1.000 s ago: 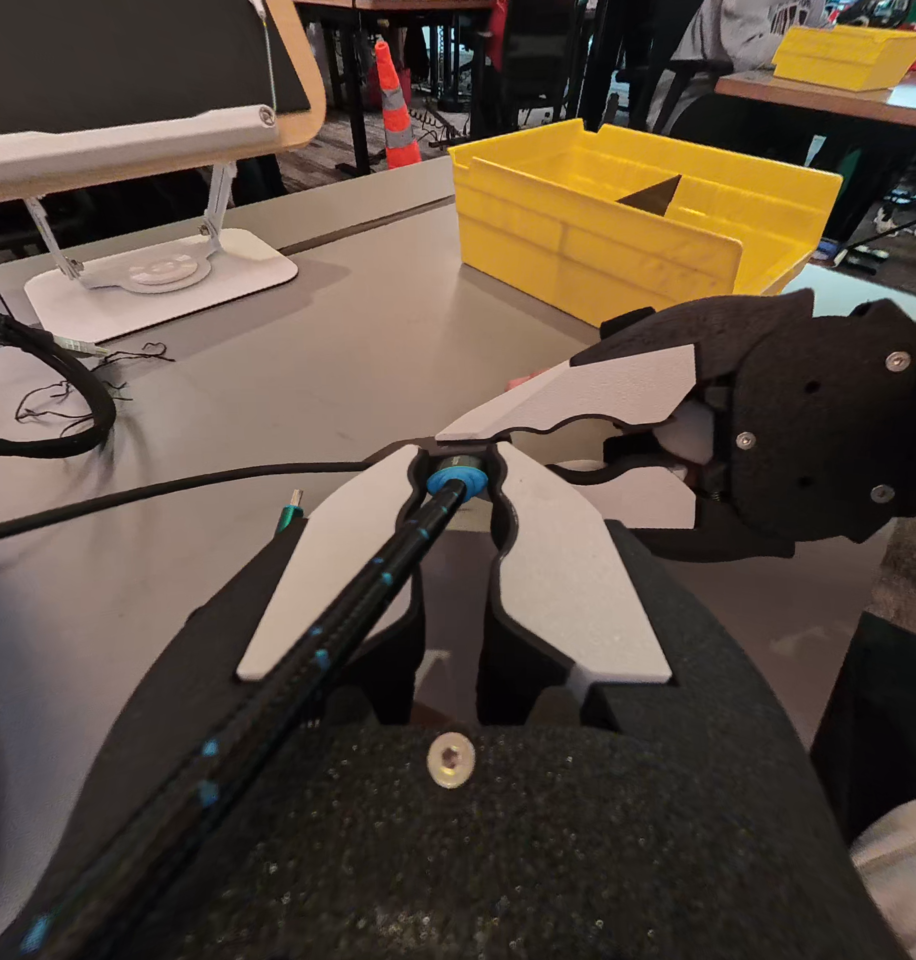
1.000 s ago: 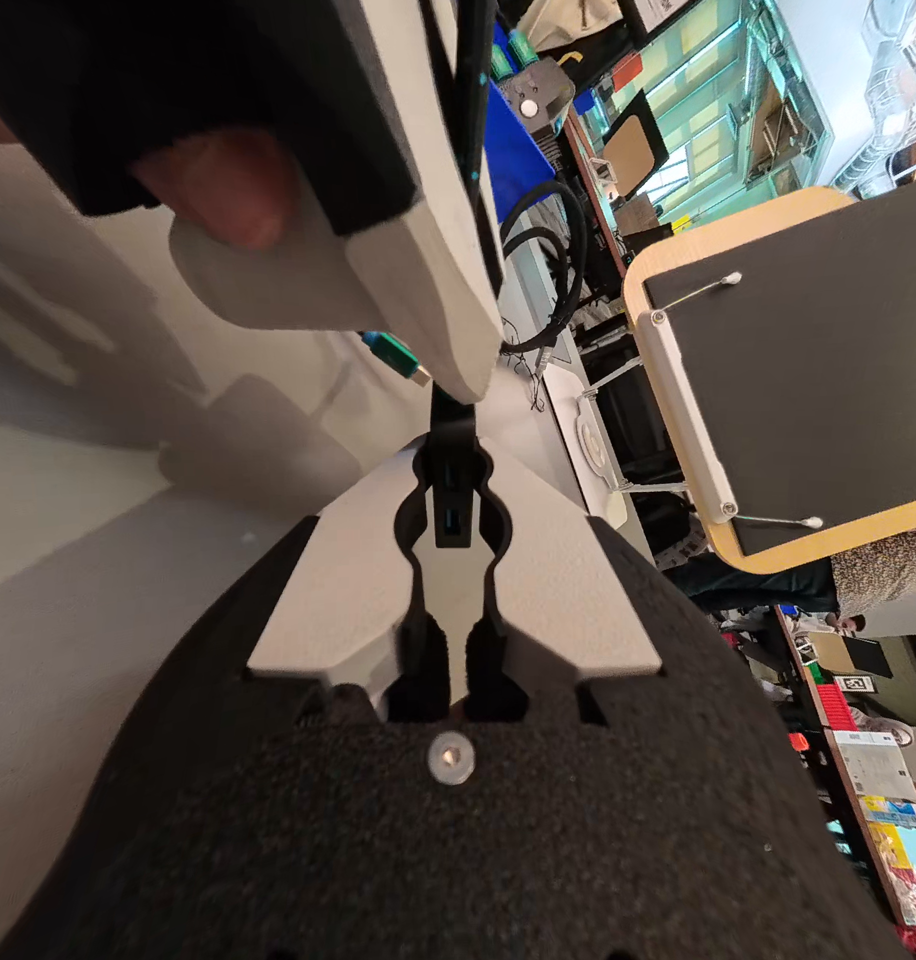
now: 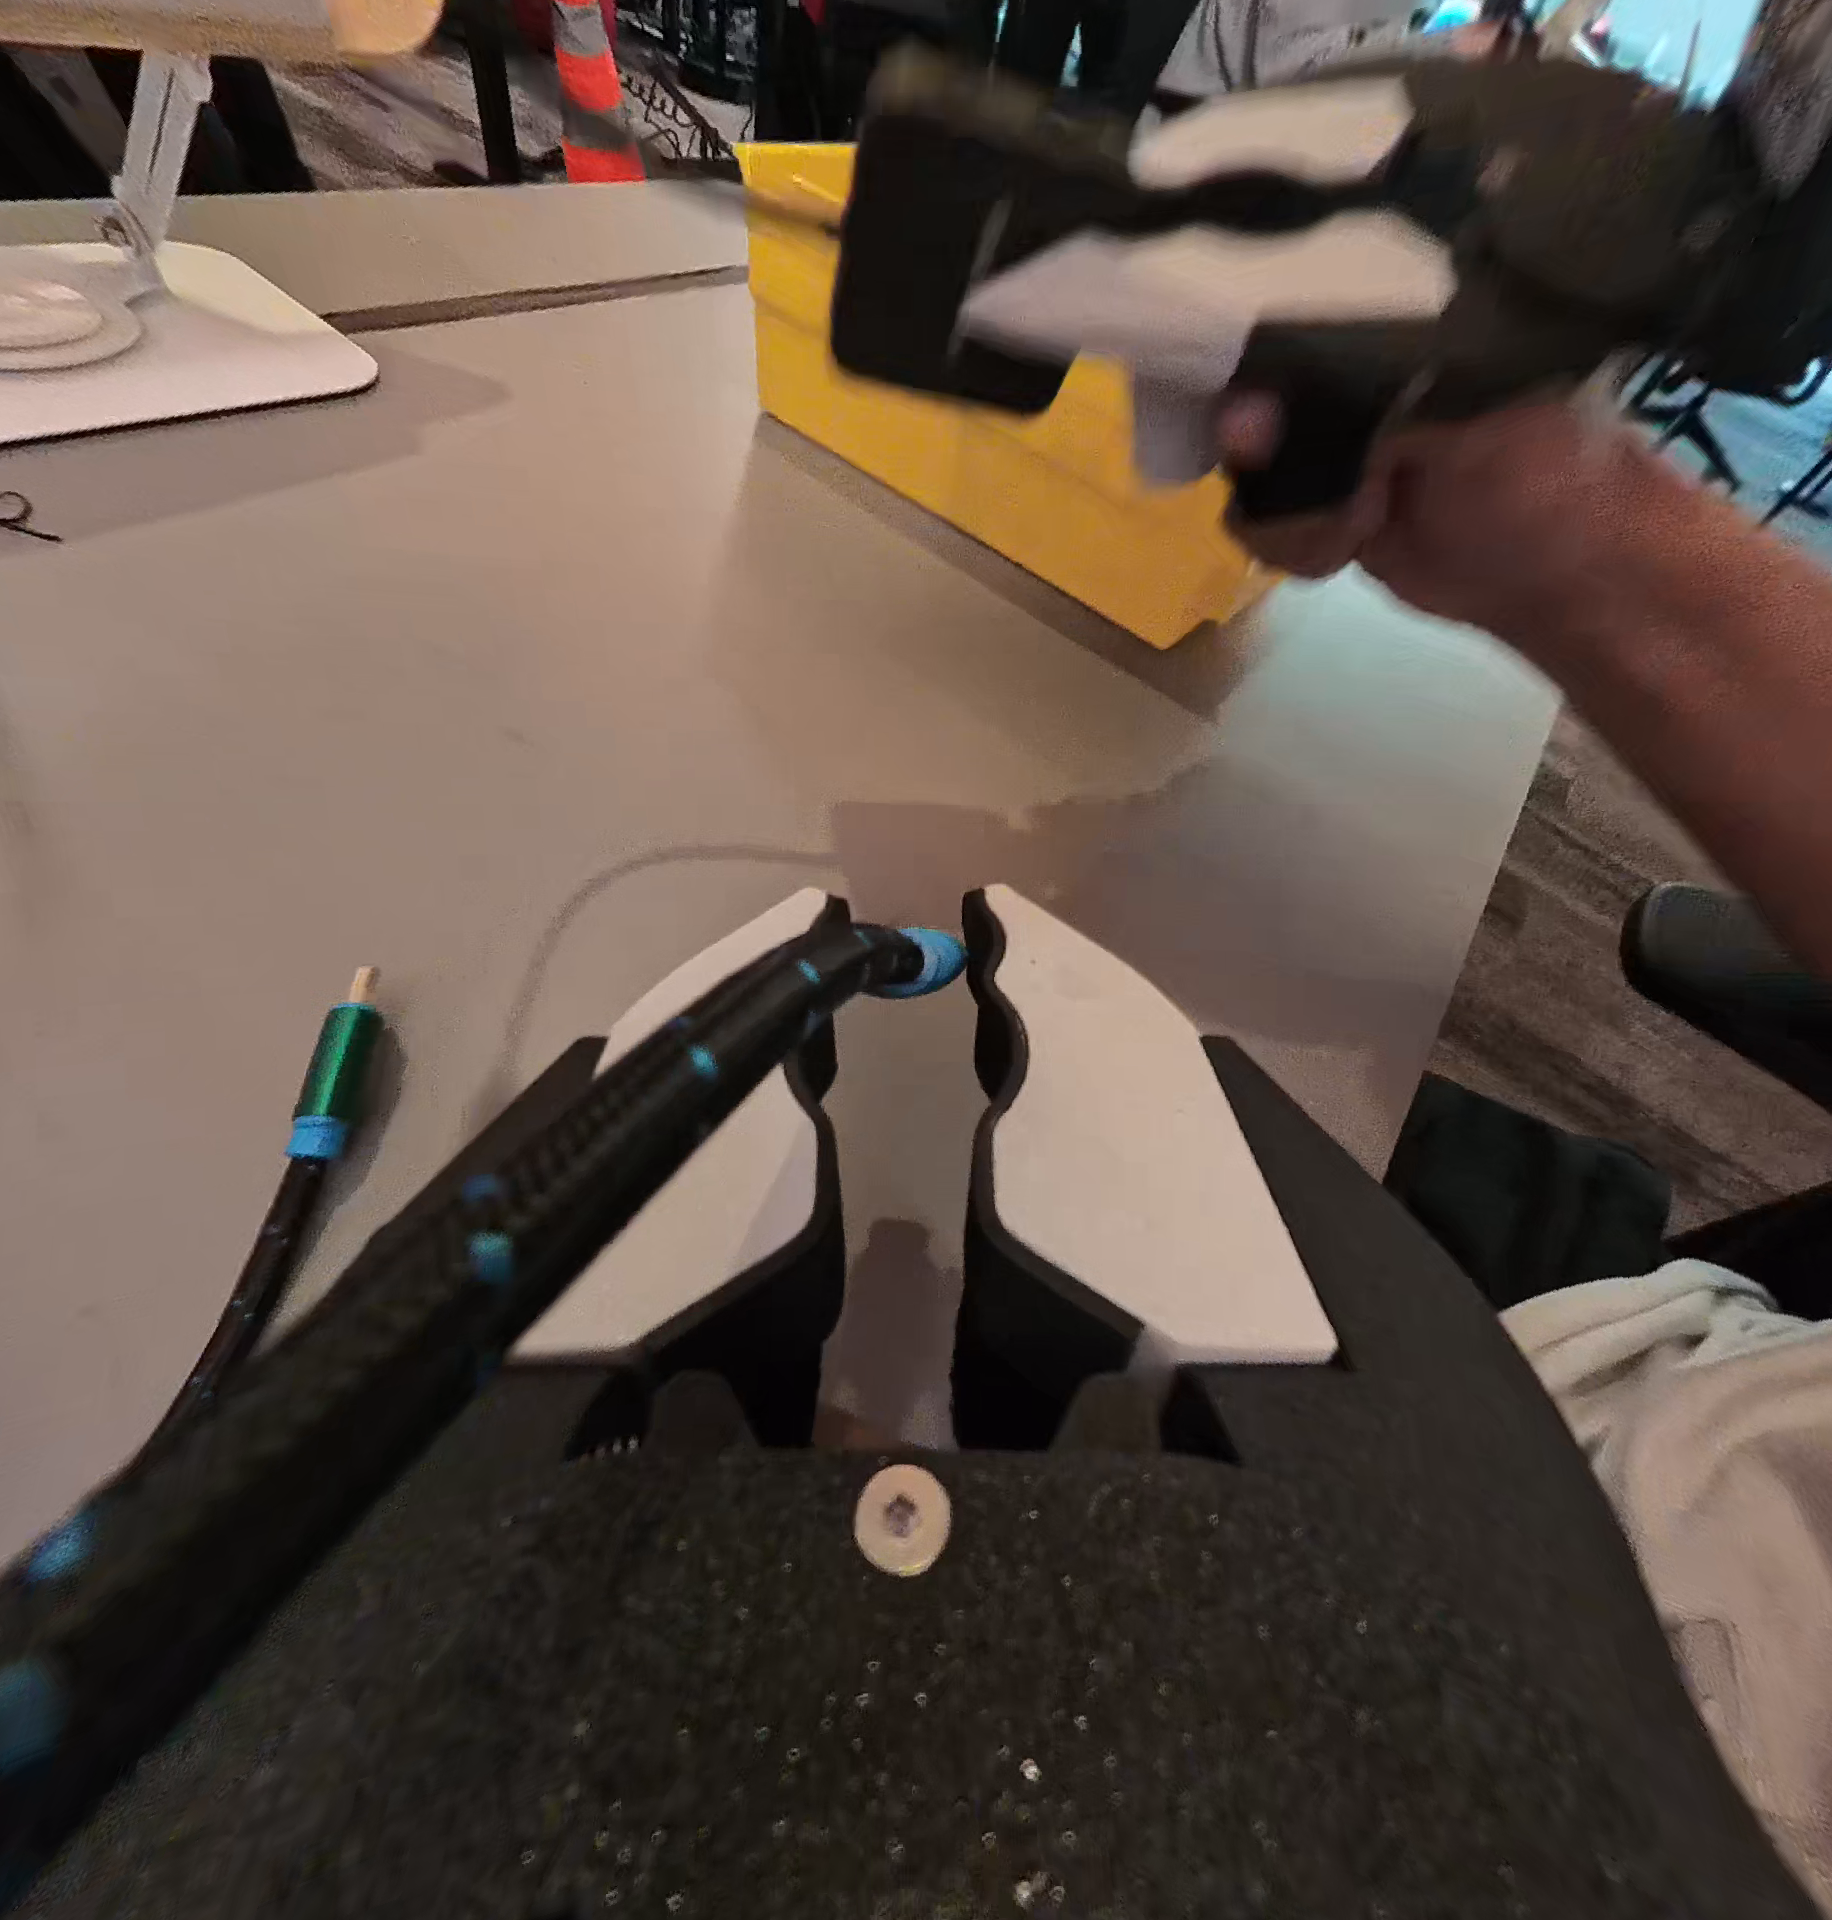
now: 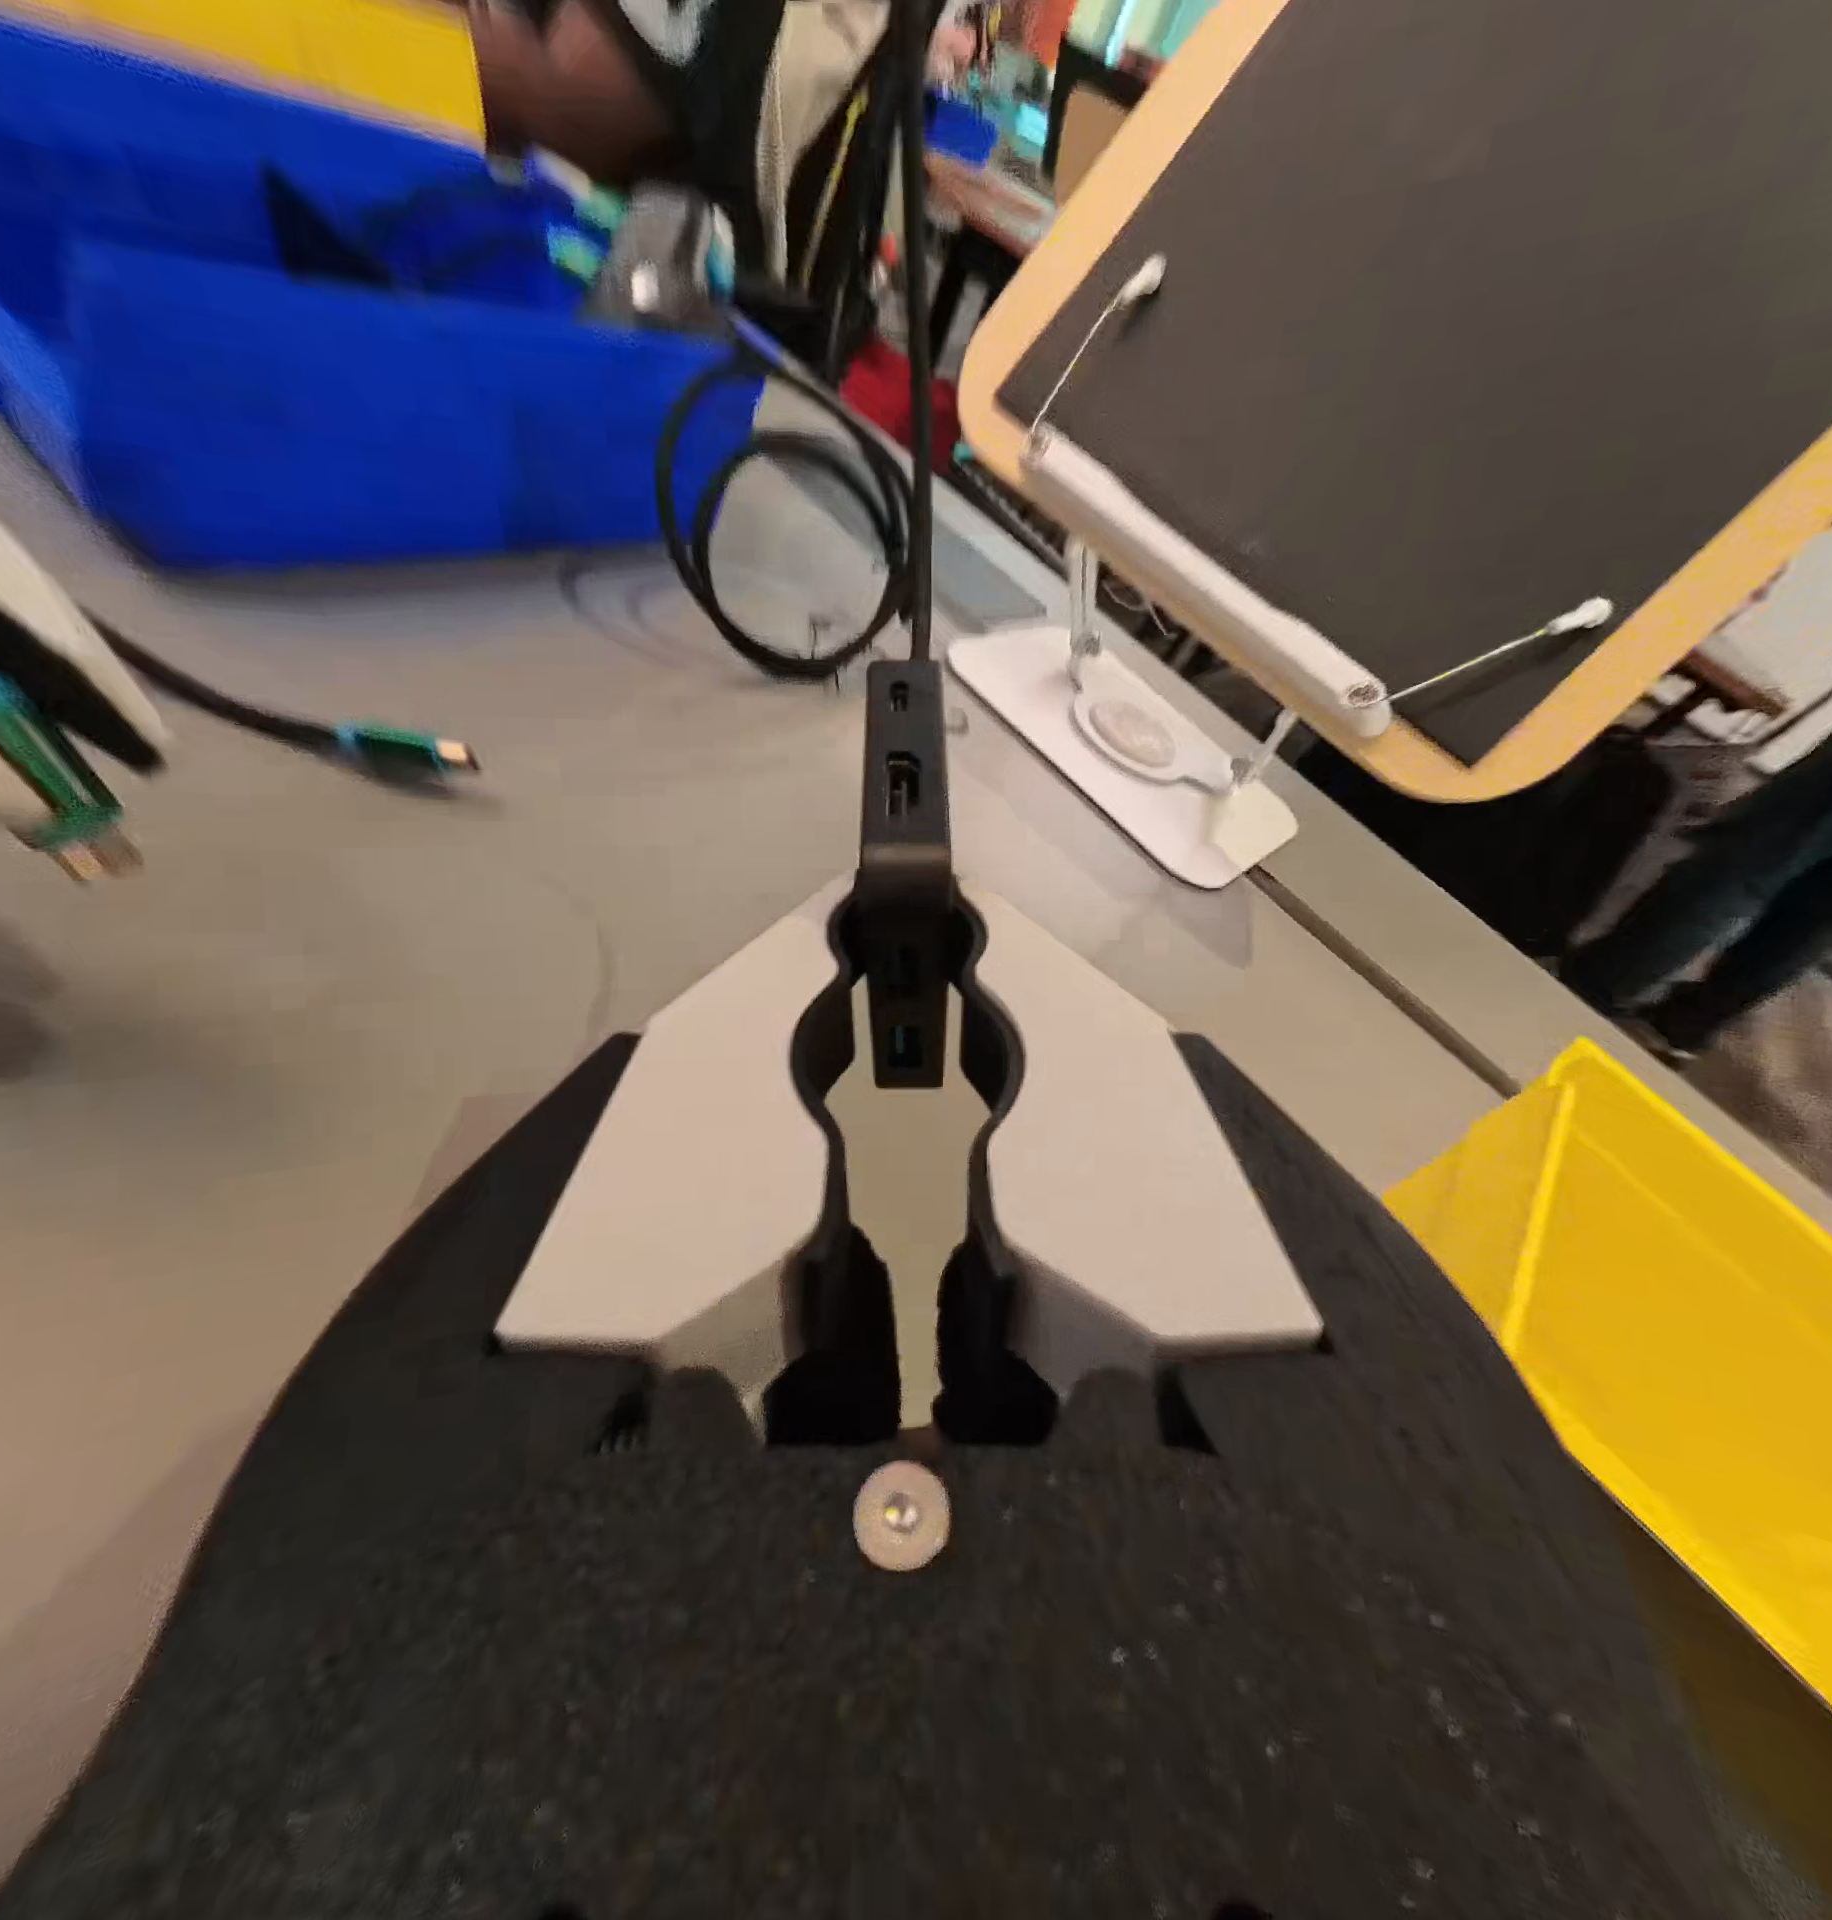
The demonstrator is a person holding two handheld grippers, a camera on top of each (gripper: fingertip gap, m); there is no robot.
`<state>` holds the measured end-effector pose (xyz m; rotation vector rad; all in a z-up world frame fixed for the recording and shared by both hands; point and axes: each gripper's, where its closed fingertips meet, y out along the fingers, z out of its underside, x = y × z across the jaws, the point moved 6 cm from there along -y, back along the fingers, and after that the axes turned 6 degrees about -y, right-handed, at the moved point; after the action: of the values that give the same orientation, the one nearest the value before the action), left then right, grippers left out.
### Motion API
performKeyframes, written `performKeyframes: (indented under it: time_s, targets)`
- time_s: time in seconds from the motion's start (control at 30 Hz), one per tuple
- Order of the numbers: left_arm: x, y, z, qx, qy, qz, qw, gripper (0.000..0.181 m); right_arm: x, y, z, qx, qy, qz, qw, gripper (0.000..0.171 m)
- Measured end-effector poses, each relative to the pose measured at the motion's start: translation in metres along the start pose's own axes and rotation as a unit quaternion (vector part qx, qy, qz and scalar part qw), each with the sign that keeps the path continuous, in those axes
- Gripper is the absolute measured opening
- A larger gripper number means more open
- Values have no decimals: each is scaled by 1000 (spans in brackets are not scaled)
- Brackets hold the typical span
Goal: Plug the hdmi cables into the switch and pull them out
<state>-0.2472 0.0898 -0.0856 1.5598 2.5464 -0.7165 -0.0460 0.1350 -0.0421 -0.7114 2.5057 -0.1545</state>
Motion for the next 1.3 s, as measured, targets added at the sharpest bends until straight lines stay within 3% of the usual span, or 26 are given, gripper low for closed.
performKeyframes:
  time_s: [0.17,0.33,0.47,0.57,0.7,0.83,0.9,1.0,1.07,1.3]
  targets:
    - [4,-3,4,17,24,-8,1000,22,-80,-72,-12,18,37,1,999,12]
    - [5,-4,4,15,24,-7,1000,22,-165,-150,14,173,17,-16,985,12]
    - [5,-3,4,15,18,-5,1000,22,-215,-172,38,259,37,-64,963,12]
    - [5,-2,3,15,15,-6,1000,22,-241,-157,69,336,61,-133,931,12]
    - [3,0,2,15,14,-6,1000,22,-254,-102,101,379,83,-239,890,12]
    - [1,2,3,19,19,-11,1000,22,-256,-41,133,447,160,-333,815,12]
    - [0,2,4,21,26,-16,999,22,-260,-12,149,459,219,-345,789,12]
    - [1,1,5,24,31,-22,999,22,-262,3,187,536,201,-328,751,14]
    - [2,-1,7,26,31,-23,999,22,-264,5,200,568,180,-307,743,20]
    - [4,3,12,33,20,-12,999,21,-259,-3,217,582,104,-256,765,34]
